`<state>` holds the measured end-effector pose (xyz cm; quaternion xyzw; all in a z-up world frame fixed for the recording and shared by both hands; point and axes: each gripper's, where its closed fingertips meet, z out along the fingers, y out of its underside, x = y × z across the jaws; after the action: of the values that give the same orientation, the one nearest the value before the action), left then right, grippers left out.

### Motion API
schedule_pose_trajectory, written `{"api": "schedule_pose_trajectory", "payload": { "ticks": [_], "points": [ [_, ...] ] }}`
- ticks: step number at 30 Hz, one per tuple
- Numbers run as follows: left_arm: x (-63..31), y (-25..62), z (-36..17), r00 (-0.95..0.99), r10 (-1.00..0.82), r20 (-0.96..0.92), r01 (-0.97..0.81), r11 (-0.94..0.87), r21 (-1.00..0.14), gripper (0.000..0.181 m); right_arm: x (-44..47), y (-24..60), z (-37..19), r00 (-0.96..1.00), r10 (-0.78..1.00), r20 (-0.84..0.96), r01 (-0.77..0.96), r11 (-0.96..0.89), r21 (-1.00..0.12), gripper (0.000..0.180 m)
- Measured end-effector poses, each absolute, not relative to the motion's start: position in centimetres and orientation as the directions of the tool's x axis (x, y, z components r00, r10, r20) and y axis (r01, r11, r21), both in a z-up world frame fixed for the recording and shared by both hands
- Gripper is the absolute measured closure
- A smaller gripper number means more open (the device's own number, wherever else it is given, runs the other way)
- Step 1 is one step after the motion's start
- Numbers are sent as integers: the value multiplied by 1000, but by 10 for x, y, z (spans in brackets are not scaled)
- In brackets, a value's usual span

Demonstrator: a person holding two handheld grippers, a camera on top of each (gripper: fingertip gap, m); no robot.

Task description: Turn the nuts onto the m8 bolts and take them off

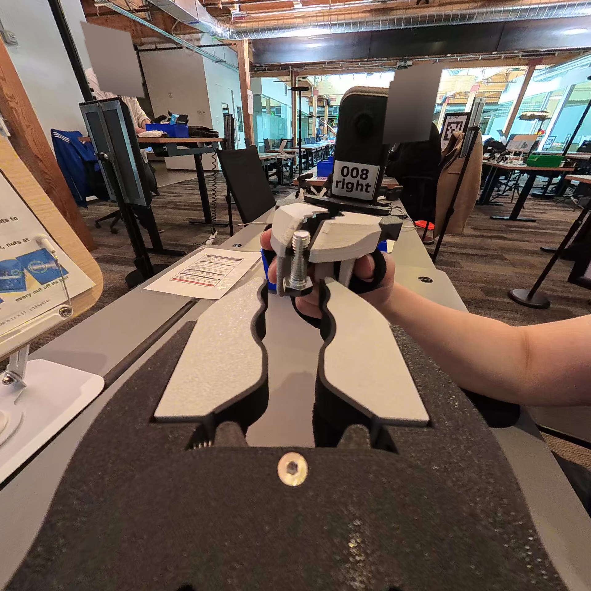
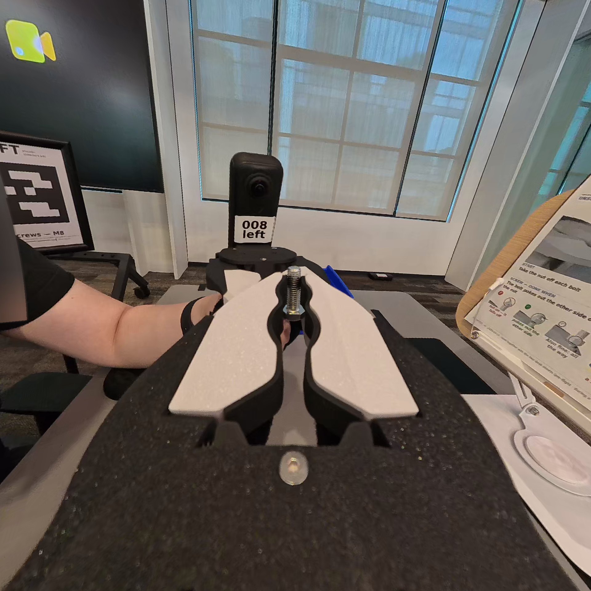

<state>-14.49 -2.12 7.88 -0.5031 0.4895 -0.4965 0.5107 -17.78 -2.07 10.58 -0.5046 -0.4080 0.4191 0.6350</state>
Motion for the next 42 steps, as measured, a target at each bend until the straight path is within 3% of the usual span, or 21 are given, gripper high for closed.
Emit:
{"api": "schedule_pose_trajectory", "payload": {
  "ticks": [42],
  "points": [
    [-146,-18,73,84,-994,-66,-14,65,-998,170,-186,-18,100,312,945,98,-127,144,-981,173]
  ]
}}
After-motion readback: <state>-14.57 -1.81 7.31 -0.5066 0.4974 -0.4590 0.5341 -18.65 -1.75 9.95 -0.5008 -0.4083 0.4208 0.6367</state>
